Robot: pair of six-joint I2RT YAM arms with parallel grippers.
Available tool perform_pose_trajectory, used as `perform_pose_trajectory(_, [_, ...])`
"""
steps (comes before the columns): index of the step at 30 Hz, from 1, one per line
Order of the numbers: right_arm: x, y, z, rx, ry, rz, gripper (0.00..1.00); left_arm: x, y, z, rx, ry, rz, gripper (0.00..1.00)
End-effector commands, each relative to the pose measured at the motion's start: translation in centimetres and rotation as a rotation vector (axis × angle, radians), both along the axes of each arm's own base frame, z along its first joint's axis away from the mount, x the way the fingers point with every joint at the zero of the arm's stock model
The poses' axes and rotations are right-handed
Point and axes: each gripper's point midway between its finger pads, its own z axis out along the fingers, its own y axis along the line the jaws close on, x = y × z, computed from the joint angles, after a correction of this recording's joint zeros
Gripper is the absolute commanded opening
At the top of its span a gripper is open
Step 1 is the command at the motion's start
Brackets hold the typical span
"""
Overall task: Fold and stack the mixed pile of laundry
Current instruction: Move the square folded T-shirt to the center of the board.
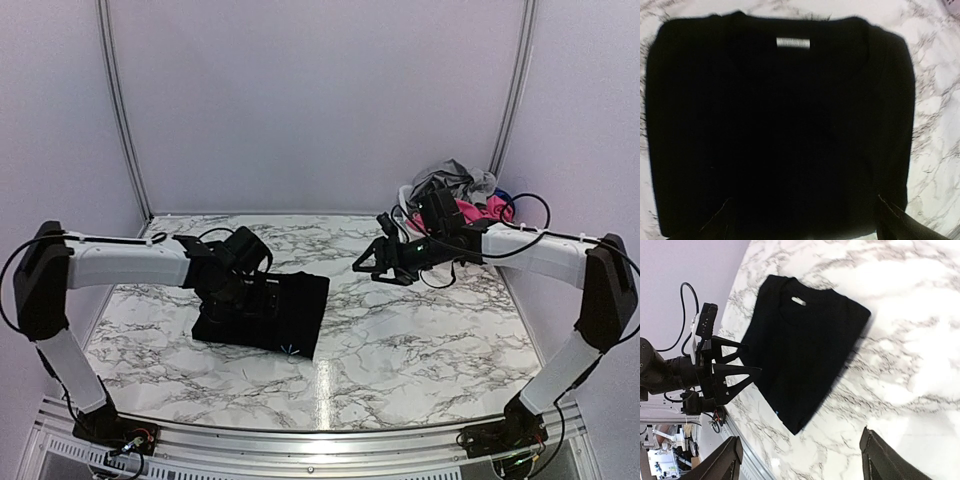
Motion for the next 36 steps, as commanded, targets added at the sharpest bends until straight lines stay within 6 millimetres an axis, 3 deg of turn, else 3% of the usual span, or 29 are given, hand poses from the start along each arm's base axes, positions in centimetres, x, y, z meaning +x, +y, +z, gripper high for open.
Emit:
perform_pose_trajectory(1, [-0.5,-1.4,-0.8,-0.032,0.024,-0.013,0.77,-0.5,0.1,-5.0,0.106,0.126,0.064,0.99])
perform_pose_trajectory(5, [-0.1,-2.6,-1.1,-0.033,0.031,-0.039,0.77,0.6,1.4,-9.2,0.206,0.213,0.141,0.99])
perform_pose_trajectory(8, [0.3,-3.6,-0.8,-0.042,0.024,-0.058,0.77,2.2,6.4,-11.3,0.243,0.269,0.278,0.99])
perform_pose_trajectory(13, [0.9,-6.0,-0.8,-0.044,0.028,-0.101,0.77,4.9,14.8,-12.1,0.278,0.313,0.398,0.99])
perform_pose_trajectory(18, [1.0,-7.8,-1.0,-0.041,0.037,-0.13,0.76,7.7,21.5,-11.9,0.288,0.33,0.456,0.98])
perform_pose_trajectory(20, [1.1,-8.4,-1.2,-0.046,0.042,-0.137,0.77,8.8,23.2,-11.9,0.265,0.338,0.465,0.94])
perform_pose_trajectory(23, [1.1,-8.6,-1.2,-0.041,0.046,-0.14,0.76,11.2,24.5,-11.5,0.257,0.334,0.428,0.94])
perform_pose_trajectory(28, [1.3,-8.5,-1.0,-0.035,0.05,-0.127,0.76,12.6,27.5,-10.3,0.339,0.315,0.395,0.94])
perform_pose_trajectory(33, [1.3,-8.3,-0.8,-0.029,0.049,-0.121,0.76,13.6,26.8,-4.7,0.299,0.188,0.387,0.98])
perform_pose_trajectory(36, [1.5,-8.3,-0.5,-0.031,0.041,-0.12,0.77,12.0,25.6,-1.9,0.232,0.148,0.394,0.98])
